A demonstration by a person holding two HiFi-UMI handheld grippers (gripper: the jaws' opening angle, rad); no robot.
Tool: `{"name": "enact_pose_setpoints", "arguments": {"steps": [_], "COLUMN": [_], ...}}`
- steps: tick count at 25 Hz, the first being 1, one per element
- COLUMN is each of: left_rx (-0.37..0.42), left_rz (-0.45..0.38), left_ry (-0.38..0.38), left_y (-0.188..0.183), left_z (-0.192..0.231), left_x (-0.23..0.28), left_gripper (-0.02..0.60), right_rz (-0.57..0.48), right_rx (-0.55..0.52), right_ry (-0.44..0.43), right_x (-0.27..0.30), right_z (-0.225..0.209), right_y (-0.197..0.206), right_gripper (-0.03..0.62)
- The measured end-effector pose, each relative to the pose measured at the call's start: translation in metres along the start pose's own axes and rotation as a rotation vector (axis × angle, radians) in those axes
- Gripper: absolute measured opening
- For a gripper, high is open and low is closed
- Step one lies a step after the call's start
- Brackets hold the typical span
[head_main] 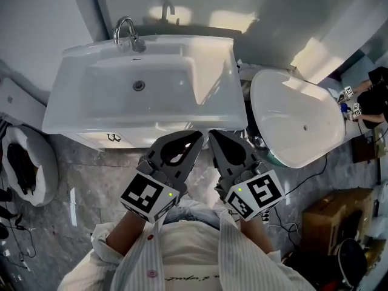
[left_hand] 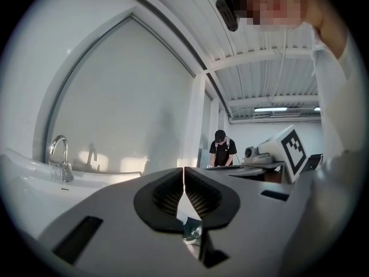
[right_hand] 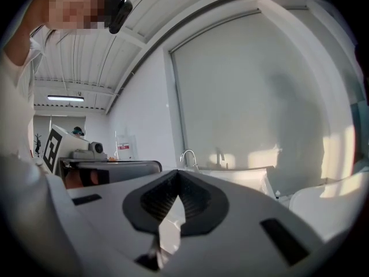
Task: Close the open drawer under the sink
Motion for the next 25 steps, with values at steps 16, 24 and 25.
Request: {"name": "enact_pose_setpoints", "arguments": {"steps": [16,24,25], "left_rx": [-0.009,-0.009,-0.012], "left_rz": [0.010,0.009,0.012], "left_ry": [0.006,0.007,0.008], "left_y": [0.001,0.004,0.004], "left_z": [0.004,0.005,0.005], "left_x": [-0.010,-0.016,-0.016], "left_gripper": [0.018,0.018,0.018], "right_rz": [0.011,0.031,0.031], "right_rx": [-0.005,-0.014,-0.015], "right_ry": [0.009,0.016,0.017], "right_x": [0.011,0.014,0.014], "right_z": [0.010,0.014,0.014], "right_y": [0.007,0.014,0.014], "right_gripper": [0.009,0.009,0.009]}}
Point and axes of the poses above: the fingertips, and each gripper's own axes: x forward along the fingers, z to its left, y out of its underside, the point moved 3 cm from there along -x, backward along the fingers, and after that the axes turned 14 degrees about x, right-handed, at the moved point
